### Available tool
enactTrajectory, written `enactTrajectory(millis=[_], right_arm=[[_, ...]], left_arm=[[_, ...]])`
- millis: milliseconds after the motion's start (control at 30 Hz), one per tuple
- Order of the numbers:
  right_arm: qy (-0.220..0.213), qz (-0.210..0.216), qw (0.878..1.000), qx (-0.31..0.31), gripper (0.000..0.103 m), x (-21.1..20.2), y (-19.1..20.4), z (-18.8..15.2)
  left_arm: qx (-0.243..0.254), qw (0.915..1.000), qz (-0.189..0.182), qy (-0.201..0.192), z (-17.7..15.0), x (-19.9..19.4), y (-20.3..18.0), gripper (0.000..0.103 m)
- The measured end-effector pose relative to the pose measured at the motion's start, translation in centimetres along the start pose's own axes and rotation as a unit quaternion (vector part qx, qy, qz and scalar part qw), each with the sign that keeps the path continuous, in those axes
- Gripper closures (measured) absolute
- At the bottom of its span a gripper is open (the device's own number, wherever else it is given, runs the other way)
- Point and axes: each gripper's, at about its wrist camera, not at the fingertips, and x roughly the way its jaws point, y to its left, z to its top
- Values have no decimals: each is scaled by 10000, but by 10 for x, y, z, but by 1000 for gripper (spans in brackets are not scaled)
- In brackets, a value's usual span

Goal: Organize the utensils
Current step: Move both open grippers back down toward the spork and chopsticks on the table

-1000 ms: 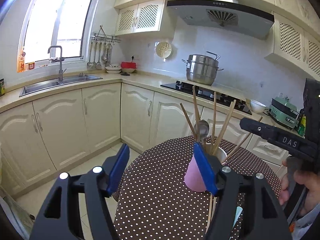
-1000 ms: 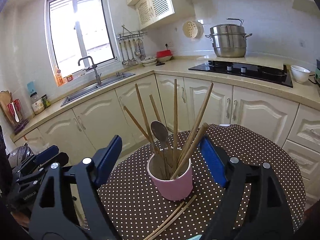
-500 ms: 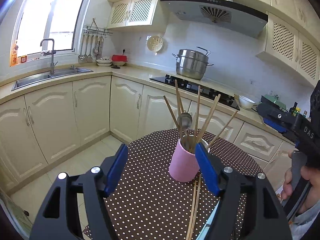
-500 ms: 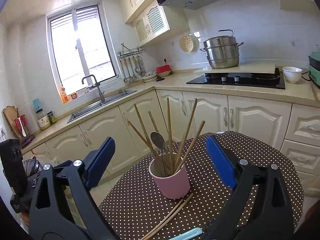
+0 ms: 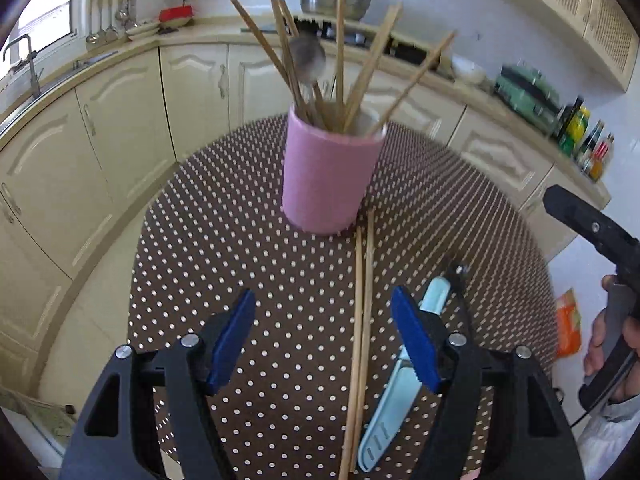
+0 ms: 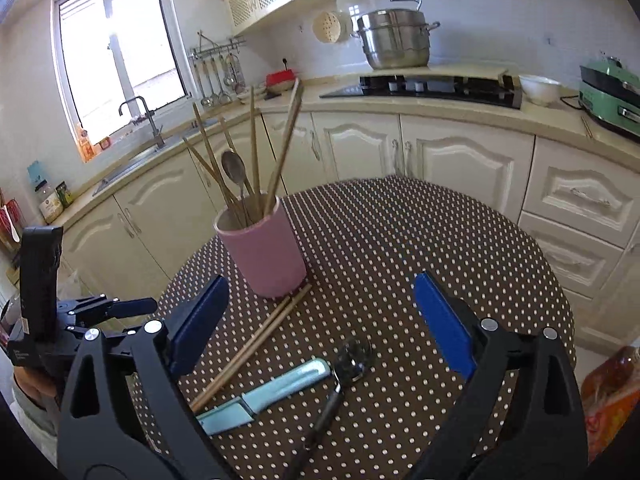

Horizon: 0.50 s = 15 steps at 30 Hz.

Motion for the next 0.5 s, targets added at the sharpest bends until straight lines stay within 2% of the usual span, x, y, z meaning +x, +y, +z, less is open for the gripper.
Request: enactTrajectory(millis=[300, 400, 500], right_arm=[[878, -315, 9956, -53, 11, 37, -15, -57], [997, -270, 9946, 45, 11, 44, -19, -65], [1038, -243, 9943, 85, 11, 47, -22, -68]], left_arm=[[343, 9976, 343, 504, -19, 46, -7, 34], [445, 9963, 494, 552, -21, 54, -8, 34], [558, 9960, 451, 527, -20, 58, -14, 34]])
